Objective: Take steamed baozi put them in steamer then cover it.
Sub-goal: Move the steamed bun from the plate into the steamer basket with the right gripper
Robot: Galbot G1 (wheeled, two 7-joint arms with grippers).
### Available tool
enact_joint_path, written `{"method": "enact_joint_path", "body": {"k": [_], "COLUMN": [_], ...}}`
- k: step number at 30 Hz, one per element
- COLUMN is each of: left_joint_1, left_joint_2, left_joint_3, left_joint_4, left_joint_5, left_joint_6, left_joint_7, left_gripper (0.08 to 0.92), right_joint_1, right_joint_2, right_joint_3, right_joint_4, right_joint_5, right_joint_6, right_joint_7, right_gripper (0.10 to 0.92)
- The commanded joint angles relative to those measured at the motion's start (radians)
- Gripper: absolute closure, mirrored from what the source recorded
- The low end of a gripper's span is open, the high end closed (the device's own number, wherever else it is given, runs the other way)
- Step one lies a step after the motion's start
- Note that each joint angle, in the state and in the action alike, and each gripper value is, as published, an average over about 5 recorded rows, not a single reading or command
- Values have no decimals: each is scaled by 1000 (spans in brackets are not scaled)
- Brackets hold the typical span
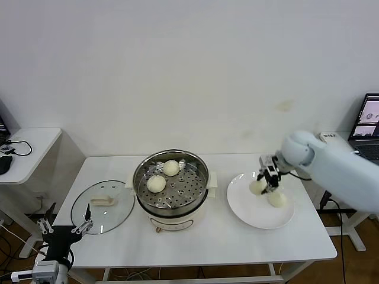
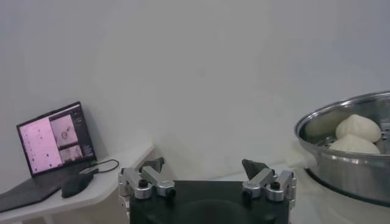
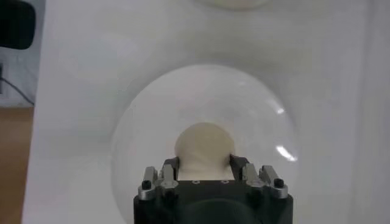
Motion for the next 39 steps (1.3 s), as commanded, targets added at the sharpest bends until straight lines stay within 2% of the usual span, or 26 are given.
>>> {"method": "enact_joint_path", "body": {"k": [1, 8, 16, 28, 39], "left_joint_1": [0, 3, 7, 7, 6], "left_joint_2": [1, 1, 3, -17, -30], "left_joint_3": [0, -10, -36, -55, -55], "left_joint_4": [1, 4, -4, -9, -9], "left_joint_5": [0, -1, -8, -14, -12], "left_joint_6": [-1, -3, -3, -4, -4], "left_joint_7": [0, 0, 0, 0, 0], "left_gripper": [177, 177, 177, 177, 177], "right_joint_1": [298, 343, 309, 232, 180], "right_joint_2": [124, 286, 468, 551, 567], "right_joint_3": [-122, -144, -228, -365, -388], "right_joint_4": [14, 4, -29, -34, -12], "right_joint_5": [131, 204, 246, 62, -35], "right_joint_6": [-10, -23, 32, 254, 397], "right_joint_7": [5, 32, 85, 152, 225], "right_gripper": [482, 482, 482, 482, 482]}}
